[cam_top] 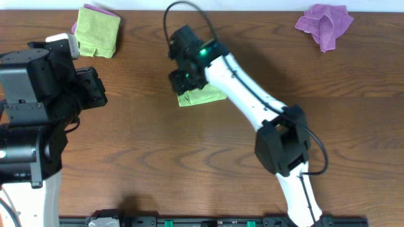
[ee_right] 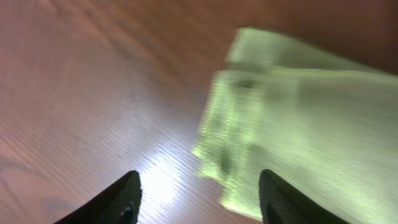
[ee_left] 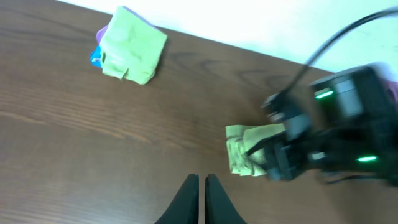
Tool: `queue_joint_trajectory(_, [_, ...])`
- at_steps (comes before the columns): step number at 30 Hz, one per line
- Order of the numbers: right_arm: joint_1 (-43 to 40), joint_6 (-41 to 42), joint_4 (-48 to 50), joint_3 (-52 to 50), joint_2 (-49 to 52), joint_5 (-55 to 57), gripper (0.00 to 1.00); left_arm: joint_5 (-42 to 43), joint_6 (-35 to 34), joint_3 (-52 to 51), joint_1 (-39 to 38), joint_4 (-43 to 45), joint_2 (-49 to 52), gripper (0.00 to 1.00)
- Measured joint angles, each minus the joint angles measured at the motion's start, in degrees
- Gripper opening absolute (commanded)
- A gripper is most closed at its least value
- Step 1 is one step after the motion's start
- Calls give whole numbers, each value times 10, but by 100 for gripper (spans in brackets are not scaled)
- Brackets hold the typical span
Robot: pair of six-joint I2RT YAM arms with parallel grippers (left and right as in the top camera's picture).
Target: Fold the cloth
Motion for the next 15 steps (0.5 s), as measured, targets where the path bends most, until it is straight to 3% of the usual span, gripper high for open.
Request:
queue_joint_trajectory(3, [-26,-2,-47,31,-18,28,60,-3,2,-30,1,17,10,24])
queue_joint_trajectory(6, [-53,-6,-70,40,-46,43,67,20,5,-79,2,53,35,43])
queue_joint_trajectory(10, [-78,-10,-101,41,-82,53,82,67,3,-146,2,108,75,57])
queue_joint_trajectory(15, [-86,-22,-144,41,-102,62,86,130,-4,-193,1,164,134,65])
